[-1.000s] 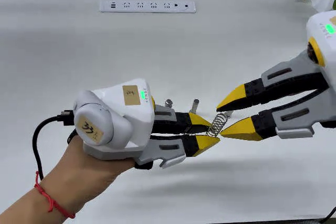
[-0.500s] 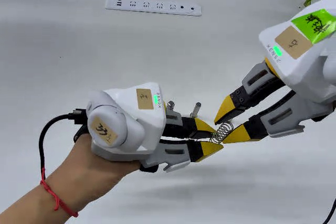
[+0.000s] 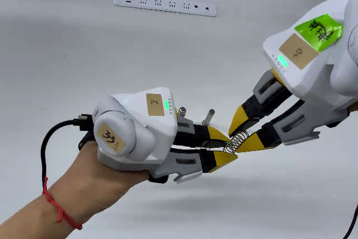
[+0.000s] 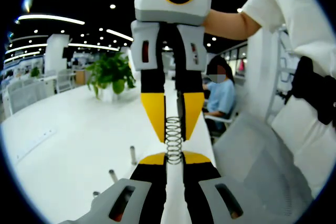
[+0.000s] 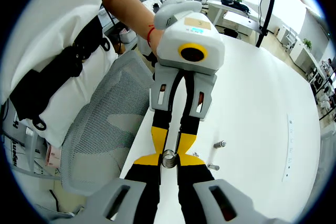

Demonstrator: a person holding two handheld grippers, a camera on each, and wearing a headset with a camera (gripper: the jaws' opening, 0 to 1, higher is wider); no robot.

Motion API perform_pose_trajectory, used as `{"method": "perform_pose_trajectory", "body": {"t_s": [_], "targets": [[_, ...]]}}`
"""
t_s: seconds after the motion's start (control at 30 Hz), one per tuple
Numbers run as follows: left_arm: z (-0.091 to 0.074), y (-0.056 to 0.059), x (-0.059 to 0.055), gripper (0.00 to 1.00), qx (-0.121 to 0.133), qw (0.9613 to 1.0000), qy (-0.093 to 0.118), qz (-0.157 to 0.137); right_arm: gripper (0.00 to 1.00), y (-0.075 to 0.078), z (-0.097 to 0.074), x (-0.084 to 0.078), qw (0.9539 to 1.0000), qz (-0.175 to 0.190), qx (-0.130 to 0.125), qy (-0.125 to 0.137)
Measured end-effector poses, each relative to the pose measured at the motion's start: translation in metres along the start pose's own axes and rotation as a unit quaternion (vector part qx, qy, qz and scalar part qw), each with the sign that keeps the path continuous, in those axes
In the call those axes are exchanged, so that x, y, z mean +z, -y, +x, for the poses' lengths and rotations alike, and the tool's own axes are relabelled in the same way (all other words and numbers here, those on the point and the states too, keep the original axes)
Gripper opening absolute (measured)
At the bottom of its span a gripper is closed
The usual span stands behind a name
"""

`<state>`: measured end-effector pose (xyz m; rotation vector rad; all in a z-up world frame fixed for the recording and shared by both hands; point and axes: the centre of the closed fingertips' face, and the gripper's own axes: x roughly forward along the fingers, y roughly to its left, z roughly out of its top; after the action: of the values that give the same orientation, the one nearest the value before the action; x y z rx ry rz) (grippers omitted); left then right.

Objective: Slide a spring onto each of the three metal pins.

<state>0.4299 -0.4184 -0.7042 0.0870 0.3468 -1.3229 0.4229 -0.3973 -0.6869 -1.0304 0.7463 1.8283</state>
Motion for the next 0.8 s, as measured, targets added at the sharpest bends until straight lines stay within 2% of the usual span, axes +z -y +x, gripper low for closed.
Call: {"method": "perform_pose_trajectory", "body": {"t_s": [0.8], "targets": [[-0.0033, -0.001, -0.0004, 0.11, 0.007, 1.0, 0.002, -0.003, 0.12, 0.0027, 0.0029, 0.0039, 0.9999, 0.012, 0.001, -0.003]]}}
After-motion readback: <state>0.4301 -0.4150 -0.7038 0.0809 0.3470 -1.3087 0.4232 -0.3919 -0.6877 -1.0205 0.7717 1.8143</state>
